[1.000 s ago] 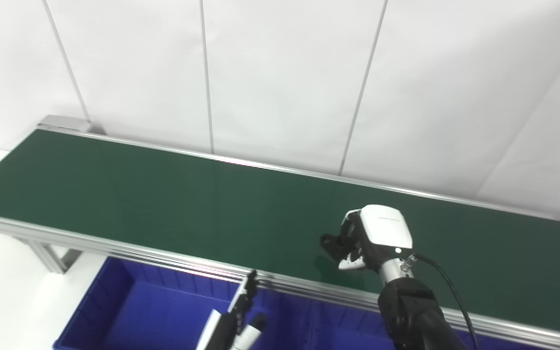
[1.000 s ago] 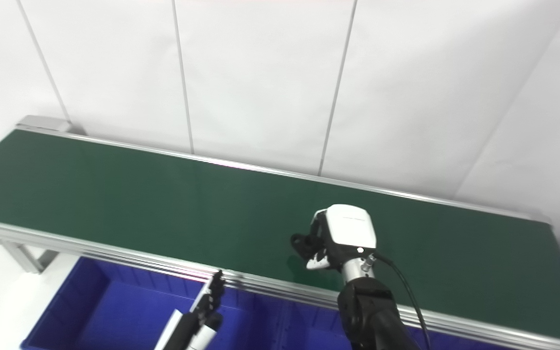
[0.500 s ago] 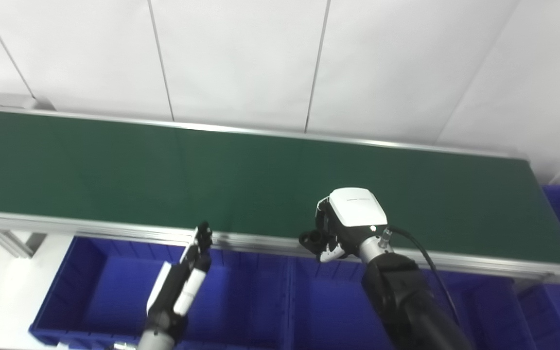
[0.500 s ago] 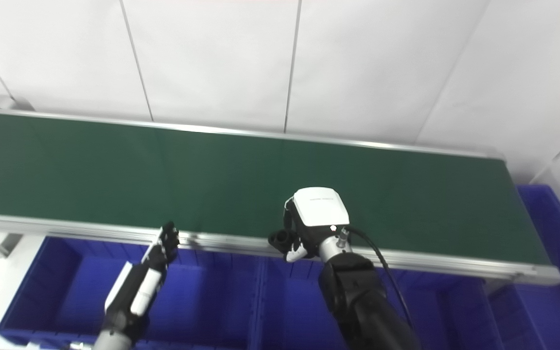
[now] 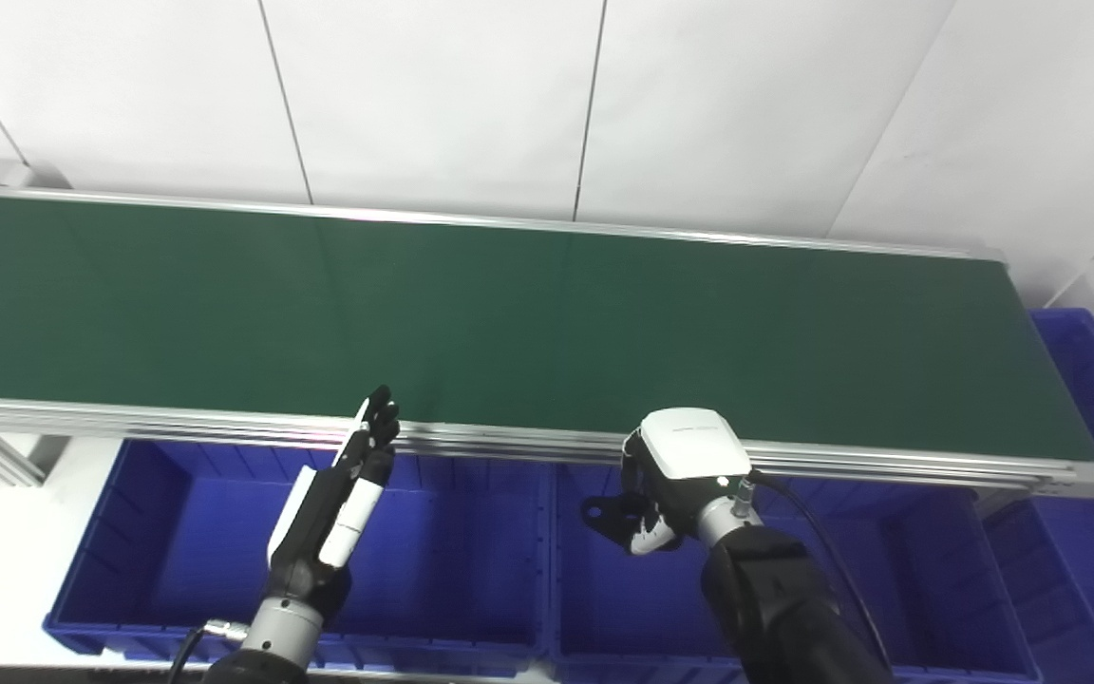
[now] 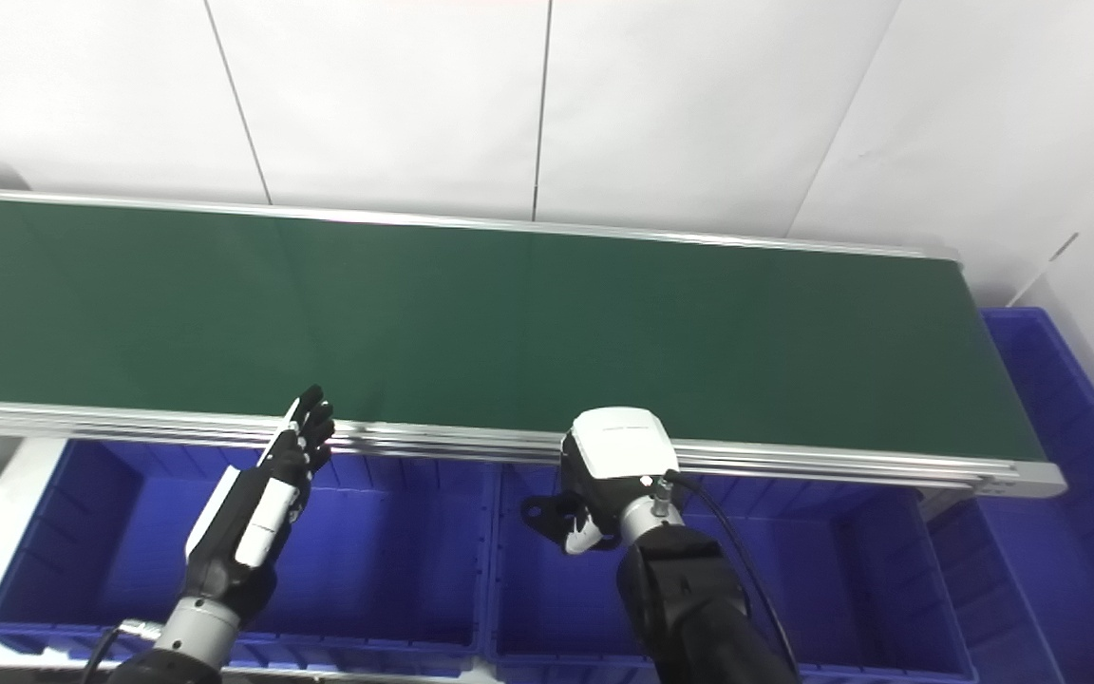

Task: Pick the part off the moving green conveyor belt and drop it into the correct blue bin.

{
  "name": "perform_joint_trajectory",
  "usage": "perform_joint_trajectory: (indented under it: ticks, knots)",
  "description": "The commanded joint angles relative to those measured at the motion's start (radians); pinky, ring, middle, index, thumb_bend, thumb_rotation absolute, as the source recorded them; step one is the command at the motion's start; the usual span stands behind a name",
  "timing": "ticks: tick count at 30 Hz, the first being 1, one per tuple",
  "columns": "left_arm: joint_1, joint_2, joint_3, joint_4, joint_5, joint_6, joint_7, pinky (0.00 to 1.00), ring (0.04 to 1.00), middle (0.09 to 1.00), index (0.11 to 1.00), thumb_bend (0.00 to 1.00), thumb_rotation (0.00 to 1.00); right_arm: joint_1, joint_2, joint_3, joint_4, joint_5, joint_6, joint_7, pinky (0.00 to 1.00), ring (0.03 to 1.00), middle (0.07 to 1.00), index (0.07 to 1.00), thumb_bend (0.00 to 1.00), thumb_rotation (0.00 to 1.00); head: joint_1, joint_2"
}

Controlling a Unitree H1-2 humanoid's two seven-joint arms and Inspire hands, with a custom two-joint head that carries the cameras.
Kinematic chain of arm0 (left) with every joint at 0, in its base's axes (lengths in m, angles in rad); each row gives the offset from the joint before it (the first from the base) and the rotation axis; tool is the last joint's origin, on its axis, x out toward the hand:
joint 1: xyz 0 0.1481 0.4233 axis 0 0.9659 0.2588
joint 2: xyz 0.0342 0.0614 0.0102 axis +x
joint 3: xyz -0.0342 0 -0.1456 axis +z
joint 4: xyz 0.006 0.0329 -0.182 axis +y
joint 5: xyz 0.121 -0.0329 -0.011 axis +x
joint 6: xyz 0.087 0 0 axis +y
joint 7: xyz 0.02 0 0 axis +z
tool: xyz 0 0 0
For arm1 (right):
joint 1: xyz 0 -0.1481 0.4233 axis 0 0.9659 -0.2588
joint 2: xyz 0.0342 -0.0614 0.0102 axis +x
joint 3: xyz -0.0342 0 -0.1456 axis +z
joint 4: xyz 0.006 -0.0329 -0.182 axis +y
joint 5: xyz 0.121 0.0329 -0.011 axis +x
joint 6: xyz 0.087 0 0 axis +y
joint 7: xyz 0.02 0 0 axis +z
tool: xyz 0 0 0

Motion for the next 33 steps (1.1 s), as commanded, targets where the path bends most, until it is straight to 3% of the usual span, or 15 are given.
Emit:
perform_joint_trajectory:
  ticks: [1,6,7,9,11,14,19,25,29,33]
  knots:
    - [-0.015,0.004,-0.001,-0.025,-0.003,-0.007,-0.004,1.00,1.000,1.000,1.000,0.74,0.90,-0.019,0.007,-0.015,-0.013,-0.015,-0.014,-0.028,0.15,0.214,0.470,0.484,0.53,0.00,0.003,-0.001]
    - [-0.012,0.005,-0.006,-0.021,0.010,-0.016,-0.002,1.00,1.000,1.000,1.000,0.72,0.91,-0.018,0.006,-0.024,0.007,-0.024,-0.018,-0.046,0.16,0.227,0.470,0.486,0.53,0.00,0.010,-0.003]
    - [-0.011,0.004,-0.006,-0.023,0.011,-0.014,-0.001,1.00,1.000,1.000,1.000,0.72,0.91,-0.017,0.004,-0.024,0.011,-0.026,-0.019,-0.053,0.21,0.289,0.475,0.490,0.53,0.00,0.013,-0.004]
    - [-0.008,0.002,-0.006,-0.027,0.011,-0.013,-0.001,1.00,1.000,1.000,1.000,0.72,0.91,-0.013,0.002,-0.026,0.017,-0.032,-0.017,-0.061,0.42,0.499,0.597,0.658,0.79,0.34,0.016,-0.005]
    - [-0.006,0.000,-0.006,-0.029,0.008,-0.012,-0.002,1.00,1.000,1.000,1.000,0.71,0.91,-0.010,0.001,-0.024,0.023,-0.049,-0.014,-0.067,0.48,0.559,0.649,0.719,0.94,0.48,0.019,-0.003]
    - [-0.006,-0.002,-0.007,-0.030,0.012,-0.011,0.000,1.00,1.000,1.000,1.000,0.71,0.91,-0.011,0.002,-0.018,0.025,-0.092,-0.009,-0.049,0.48,0.581,0.692,0.754,0.99,0.56,0.021,-0.003]
    - [-0.007,-0.004,-0.009,-0.023,0.017,-0.020,0.002,1.00,1.000,1.000,1.000,0.71,0.91,-0.011,0.007,-0.024,0.020,-0.111,-0.012,-0.012,0.53,0.676,0.797,0.817,1.00,0.68,0.025,-0.004]
    - [-0.007,-0.009,-0.010,-0.017,0.014,-0.025,0.002,1.00,1.000,1.000,1.000,0.70,0.92,0.002,0.027,-0.055,-0.013,-0.058,-0.005,-0.002,0.55,0.681,0.793,0.819,1.00,0.75,0.037,-0.016]
    - [-0.002,-0.011,-0.016,-0.008,0.025,-0.041,0.007,1.00,1.000,1.000,1.000,0.70,0.92,0.045,0.089,-0.132,-0.070,0.084,0.000,-0.070,0.55,0.671,0.764,0.797,1.00,0.88,0.058,-0.029]
    - [0.005,-0.018,-0.018,0.002,0.029,-0.052,0.014,1.00,1.000,1.000,1.000,0.70,0.92,0.154,0.258,-0.267,-0.197,0.355,-0.002,-0.204,0.52,0.658,0.740,0.766,0.82,0.95,0.071,-0.053]
